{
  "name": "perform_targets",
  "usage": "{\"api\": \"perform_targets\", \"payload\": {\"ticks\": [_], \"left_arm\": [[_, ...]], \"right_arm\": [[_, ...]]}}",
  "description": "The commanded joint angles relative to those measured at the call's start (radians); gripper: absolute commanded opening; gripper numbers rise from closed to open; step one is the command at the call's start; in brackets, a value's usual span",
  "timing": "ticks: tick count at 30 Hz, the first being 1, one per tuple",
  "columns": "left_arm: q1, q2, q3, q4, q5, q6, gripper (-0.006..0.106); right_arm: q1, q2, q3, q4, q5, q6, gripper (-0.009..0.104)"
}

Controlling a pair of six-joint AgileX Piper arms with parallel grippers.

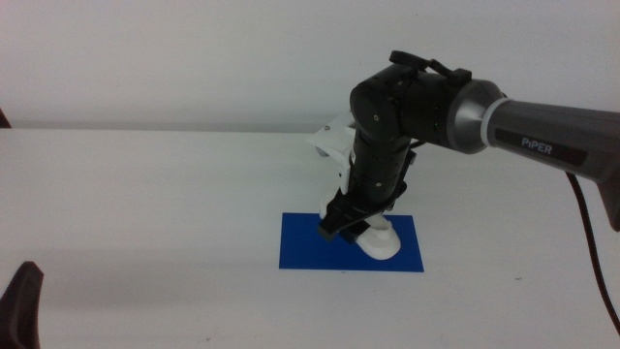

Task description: Use one arm to grab the shoe from the table and place it on the mat.

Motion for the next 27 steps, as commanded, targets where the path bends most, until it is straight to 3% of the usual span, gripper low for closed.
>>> {"api": "perform_targets", "payload": {"ticks": [1, 3, 7, 9, 17, 27], "left_arm": [[-0.002, -0.041, 0.043, -0.002, -0.011, -0.006, 0.094], [-0.002, -0.041, 0.043, -0.002, -0.011, -0.006, 0.094], [-0.002, -0.041, 0.043, -0.002, -0.011, -0.006, 0.094], [-0.002, -0.041, 0.043, -0.002, -0.011, -0.006, 0.094], [-0.002, -0.041, 0.043, -0.002, -0.011, -0.006, 0.094], [-0.002, -0.041, 0.043, -0.002, -0.011, -0.006, 0.094]], "right_arm": [[-0.004, -0.009, 0.001, -0.024, 0.003, -0.127, 0.007], [-0.004, -0.009, 0.001, -0.011, 0.001, -0.251, 0.007], [-0.013, -0.003, 0.001, 0.062, -0.007, -0.792, 0.007], [-0.017, -0.001, 0.001, 0.085, -0.006, -0.94, 0.007], [-0.03, 0.01, 0.001, 0.084, -0.092, -0.791, 0.004], [-0.034, 0.03, 0.001, 0.091, -0.092, -0.801, 0.001]]}}
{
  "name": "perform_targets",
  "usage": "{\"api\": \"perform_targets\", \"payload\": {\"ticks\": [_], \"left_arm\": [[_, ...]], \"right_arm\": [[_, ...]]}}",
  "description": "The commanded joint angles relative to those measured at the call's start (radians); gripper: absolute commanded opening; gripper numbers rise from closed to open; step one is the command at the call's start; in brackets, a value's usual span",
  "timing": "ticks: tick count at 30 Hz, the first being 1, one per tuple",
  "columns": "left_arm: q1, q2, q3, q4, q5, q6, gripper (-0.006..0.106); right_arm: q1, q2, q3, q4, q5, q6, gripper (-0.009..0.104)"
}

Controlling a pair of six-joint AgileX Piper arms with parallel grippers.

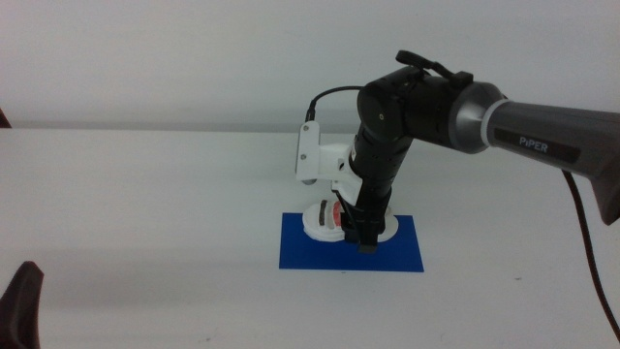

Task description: Use one arm to grab the shoe from the table and place it on the mat.

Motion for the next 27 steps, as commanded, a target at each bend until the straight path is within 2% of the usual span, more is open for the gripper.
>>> {"api": "perform_targets", "payload": {"ticks": [1, 27], "left_arm": [[-0.002, -0.041, 0.043, -0.002, -0.011, -0.006, 0.094], [-0.002, -0.041, 0.043, -0.002, -0.011, -0.006, 0.094]], "right_arm": [[-0.002, 0.004, 0.001, 0.012, -0.012, -0.012, 0.001], [-0.002, 0.054, 0.001, 0.028, -0.037, -0.027, 0.001]]}}
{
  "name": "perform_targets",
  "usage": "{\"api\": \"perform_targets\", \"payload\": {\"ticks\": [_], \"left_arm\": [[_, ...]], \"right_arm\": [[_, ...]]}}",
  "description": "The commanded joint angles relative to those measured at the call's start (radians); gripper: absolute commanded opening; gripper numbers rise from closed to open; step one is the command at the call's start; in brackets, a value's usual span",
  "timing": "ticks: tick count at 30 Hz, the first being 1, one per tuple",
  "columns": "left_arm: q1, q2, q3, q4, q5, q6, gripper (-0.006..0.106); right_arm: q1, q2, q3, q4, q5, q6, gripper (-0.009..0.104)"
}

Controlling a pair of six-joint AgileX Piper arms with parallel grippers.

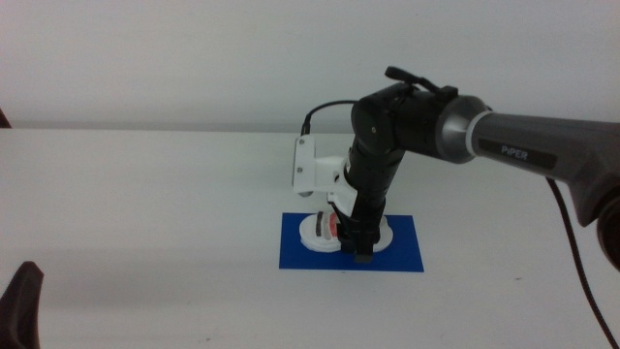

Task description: Use one arm to grab the shoe from the table and place it on the mat.

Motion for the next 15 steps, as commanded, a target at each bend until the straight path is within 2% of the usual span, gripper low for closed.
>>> {"api": "perform_targets", "payload": {"ticks": [1, 4, 5, 8, 12, 15], "left_arm": [[-0.002, -0.041, 0.043, -0.002, -0.011, -0.006, 0.094], [-0.002, -0.041, 0.043, -0.002, -0.011, -0.006, 0.094], [-0.002, -0.041, 0.043, -0.002, -0.011, -0.006, 0.094], [-0.002, -0.041, 0.043, -0.002, -0.011, -0.006, 0.094], [-0.002, -0.041, 0.043, -0.002, -0.011, -0.006, 0.094], [-0.002, -0.041, 0.043, -0.002, -0.011, -0.006, 0.094]], "right_arm": [[-0.002, 0.004, 0.001, 0.004, -0.006, 0.005, 0.001], [-0.002, 0.004, 0.001, 0.0, -0.002, 0.005, 0.001], [-0.002, 0.004, 0.001, 0.007, -0.002, 0.008, 0.006], [-0.002, 0.002, 0.001, 0.011, -0.011, 0.058, 0.032], [-0.002, -0.01, 0.001, 0.011, -0.011, 0.063, 0.074], [0.0, -0.066, -0.001, 0.008, -0.022, 0.101, 0.094]]}}
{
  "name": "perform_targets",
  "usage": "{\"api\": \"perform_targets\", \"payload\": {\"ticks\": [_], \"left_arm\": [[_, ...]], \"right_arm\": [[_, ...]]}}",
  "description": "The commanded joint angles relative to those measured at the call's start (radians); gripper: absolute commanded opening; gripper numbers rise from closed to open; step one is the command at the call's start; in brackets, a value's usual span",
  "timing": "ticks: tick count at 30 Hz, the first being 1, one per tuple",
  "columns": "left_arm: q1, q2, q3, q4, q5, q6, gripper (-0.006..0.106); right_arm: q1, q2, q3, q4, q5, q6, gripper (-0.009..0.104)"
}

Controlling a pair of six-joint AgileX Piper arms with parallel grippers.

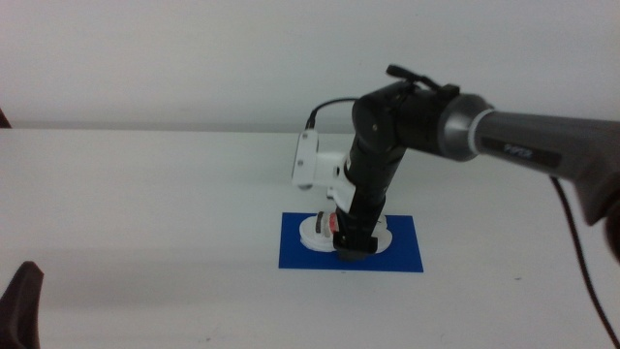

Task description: Use one arm to grab the shoe from the table and place it on the mat.

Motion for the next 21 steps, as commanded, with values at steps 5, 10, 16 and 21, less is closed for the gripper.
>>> {"api": "perform_targets", "payload": {"ticks": [5, 10, 16, 21], "left_arm": [[-0.002, -0.041, 0.043, -0.002, -0.011, -0.006, 0.094], [-0.002, -0.041, 0.043, -0.002, -0.011, -0.006, 0.094], [-0.002, -0.041, 0.043, -0.002, -0.011, -0.006, 0.094], [-0.002, -0.041, 0.043, -0.002, -0.011, -0.006, 0.094]], "right_arm": [[0.002, -0.276, 0.001, 0.022, -0.014, 0.176, 0.093], [-0.028, -0.689, 0.206, -0.015, -0.083, 0.464, 0.093], [-0.141, -1.284, 0.749, -0.126, -0.419, 0.812, 0.093], [-0.326, -1.668, 1.06, -0.134, -0.499, 0.909, 0.093]]}}
